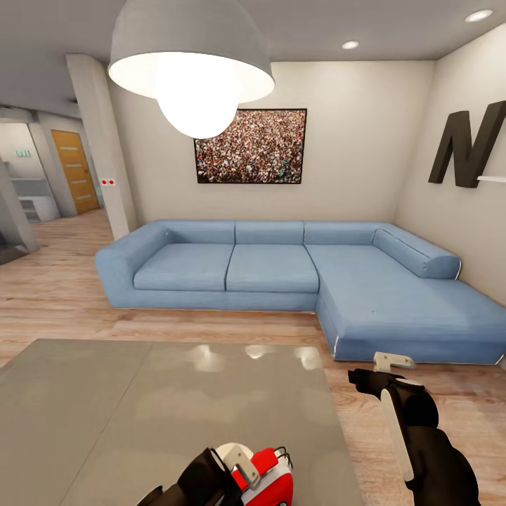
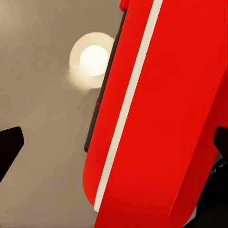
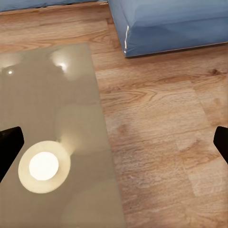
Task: Turn on the radio receiver that's on the table in the living room.
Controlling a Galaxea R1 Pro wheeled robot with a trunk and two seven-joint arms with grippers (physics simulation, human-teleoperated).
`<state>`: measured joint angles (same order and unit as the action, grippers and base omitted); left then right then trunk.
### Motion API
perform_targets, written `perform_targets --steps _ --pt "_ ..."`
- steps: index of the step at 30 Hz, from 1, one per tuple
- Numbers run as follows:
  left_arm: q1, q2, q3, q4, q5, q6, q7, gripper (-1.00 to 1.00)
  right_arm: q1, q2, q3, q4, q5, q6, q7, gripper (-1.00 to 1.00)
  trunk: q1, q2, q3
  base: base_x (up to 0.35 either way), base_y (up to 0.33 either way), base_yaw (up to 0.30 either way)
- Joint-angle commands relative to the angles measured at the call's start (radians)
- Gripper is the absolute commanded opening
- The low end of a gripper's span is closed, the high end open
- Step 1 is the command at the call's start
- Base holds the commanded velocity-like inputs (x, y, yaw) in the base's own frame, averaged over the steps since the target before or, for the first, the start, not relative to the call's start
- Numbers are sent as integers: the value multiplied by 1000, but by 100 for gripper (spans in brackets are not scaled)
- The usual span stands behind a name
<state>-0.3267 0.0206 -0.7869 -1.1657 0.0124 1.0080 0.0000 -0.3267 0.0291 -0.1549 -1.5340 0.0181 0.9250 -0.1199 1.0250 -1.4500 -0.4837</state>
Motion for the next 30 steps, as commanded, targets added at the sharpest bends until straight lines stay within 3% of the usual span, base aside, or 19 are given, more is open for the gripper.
perform_targets --steps 1,30 --pt "0 -1 0 1 0 0 0 100 0 0 0 0 0 0 0 100 0 0 0 0 0 0" --pt "0 -17 4 81 -1 -4 -4 100 0 1 0 0 0 -1 0 100 0 0 0 0 0 0"
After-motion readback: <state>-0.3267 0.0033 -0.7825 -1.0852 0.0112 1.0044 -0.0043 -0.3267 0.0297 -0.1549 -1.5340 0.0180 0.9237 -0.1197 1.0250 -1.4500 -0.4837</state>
